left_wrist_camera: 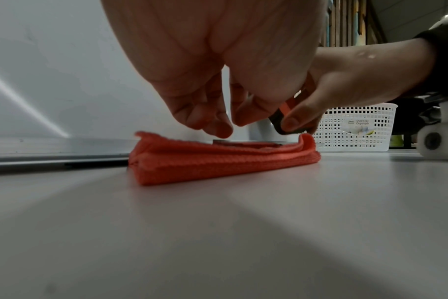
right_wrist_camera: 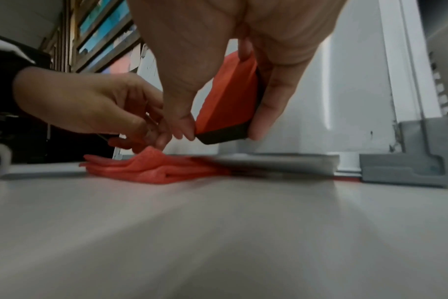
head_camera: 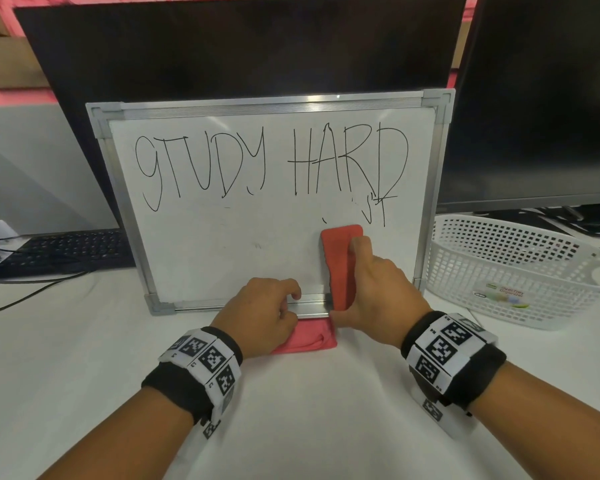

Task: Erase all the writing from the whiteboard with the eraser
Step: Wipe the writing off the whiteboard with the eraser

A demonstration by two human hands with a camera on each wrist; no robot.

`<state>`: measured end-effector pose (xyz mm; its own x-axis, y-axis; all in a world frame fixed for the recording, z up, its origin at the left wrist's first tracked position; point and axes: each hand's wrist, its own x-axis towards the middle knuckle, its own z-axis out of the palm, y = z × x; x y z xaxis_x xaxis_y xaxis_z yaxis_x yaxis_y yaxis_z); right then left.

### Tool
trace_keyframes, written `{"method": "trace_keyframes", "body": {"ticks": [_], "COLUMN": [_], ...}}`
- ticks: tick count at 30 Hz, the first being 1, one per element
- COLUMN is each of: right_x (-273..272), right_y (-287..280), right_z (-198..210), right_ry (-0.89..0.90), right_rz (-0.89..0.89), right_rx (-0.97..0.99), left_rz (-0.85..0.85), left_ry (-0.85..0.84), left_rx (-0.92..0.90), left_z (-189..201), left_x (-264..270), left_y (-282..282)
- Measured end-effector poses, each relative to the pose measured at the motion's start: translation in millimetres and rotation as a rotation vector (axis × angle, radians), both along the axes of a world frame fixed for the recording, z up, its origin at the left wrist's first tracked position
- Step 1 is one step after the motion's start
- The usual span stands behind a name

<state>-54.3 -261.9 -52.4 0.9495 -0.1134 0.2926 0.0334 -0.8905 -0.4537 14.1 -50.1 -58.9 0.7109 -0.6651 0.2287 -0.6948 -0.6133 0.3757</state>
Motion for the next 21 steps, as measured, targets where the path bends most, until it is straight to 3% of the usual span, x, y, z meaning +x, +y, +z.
{"method": "trace_keyframes", "body": {"ticks": [6, 13, 21], "right_x": [16.2, 0.5, 1.1], "right_y": [7.0, 7.4, -0.3], "right_z": [9.1, -4.9, 6.4], "right_ry": [-0.074, 0.042, -0.056], "right_rz": [-0.054, 0.003, -0.042], "right_rx": [0.021, -0.003, 0.02], "left_rz": [0.004, 0.011, 0.018], "left_ry": [0.007, 0.021, 0.035], "left_rx": [0.01, 0.013, 0.011], "left_z": [0.2, -1.4, -1.2], "left_x": [1.5, 2.3, 1.8], "left_y": [1.3, 1.7, 2.4]}}
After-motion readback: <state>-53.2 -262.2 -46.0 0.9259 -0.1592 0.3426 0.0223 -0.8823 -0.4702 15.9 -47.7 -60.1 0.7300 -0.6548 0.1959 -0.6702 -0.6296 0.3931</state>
